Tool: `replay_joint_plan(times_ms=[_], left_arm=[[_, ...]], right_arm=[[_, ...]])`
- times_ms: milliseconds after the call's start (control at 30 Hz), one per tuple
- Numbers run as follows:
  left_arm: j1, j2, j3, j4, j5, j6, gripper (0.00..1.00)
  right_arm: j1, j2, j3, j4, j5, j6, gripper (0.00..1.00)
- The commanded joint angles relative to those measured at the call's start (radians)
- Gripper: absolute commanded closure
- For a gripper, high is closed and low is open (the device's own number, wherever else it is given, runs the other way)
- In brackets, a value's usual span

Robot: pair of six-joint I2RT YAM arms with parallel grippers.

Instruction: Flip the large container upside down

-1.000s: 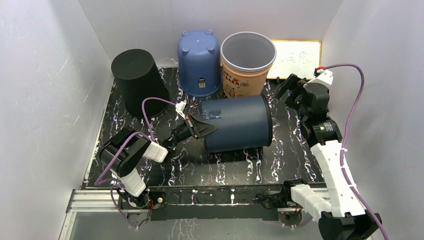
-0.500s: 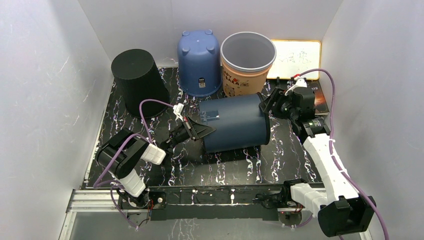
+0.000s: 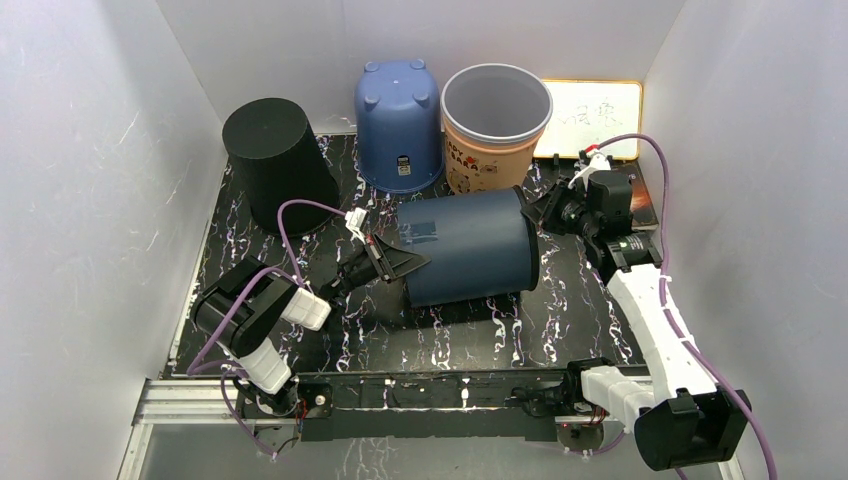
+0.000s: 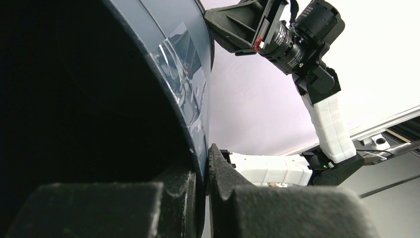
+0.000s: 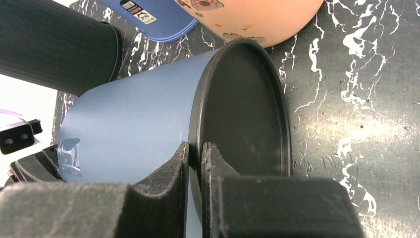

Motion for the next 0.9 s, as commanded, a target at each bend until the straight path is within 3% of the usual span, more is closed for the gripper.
replay_joint_plan(times_ms=[0,100,200,367,400,567,867], left_arm=[[0.006,0.063,-0.038,0.098,0.034,0.031,1.00],[0.006,0.062,-0.030,0.097,0.038,0.010,1.00],[0.006,0.061,-0.033,0.097,0.030,0.005,0.85],[0.005,0.053,-0.053,0.097,0.014,-0.003,0.38],[0.006,0.049,-0.061,0.097,0.010,-0.003,0.33],[0.006,0.028,-0.088,0.095,-0.014,0.004,0.27],[0.006,0.041,-0.139,0.095,-0.054,0.022,0.26]], right_arm=[[0.002,-0.013,0.132,-0.033,-0.047,-0.021,1.00],[0.002,-0.021,0.200,-0.065,-0.049,-0.024,1.00],[0.002,-0.022,0.253,-0.091,-0.048,-0.029,1.00],[0.002,-0.020,0.288,-0.106,-0.086,-0.025,1.00],[0.002,-0.022,0.292,-0.106,-0.087,-0.023,1.00],[0.003,-0.024,0.310,-0.109,-0.100,-0.021,1.00],[0.013,-0.019,0.380,-0.126,-0.161,-0.015,1.00]])
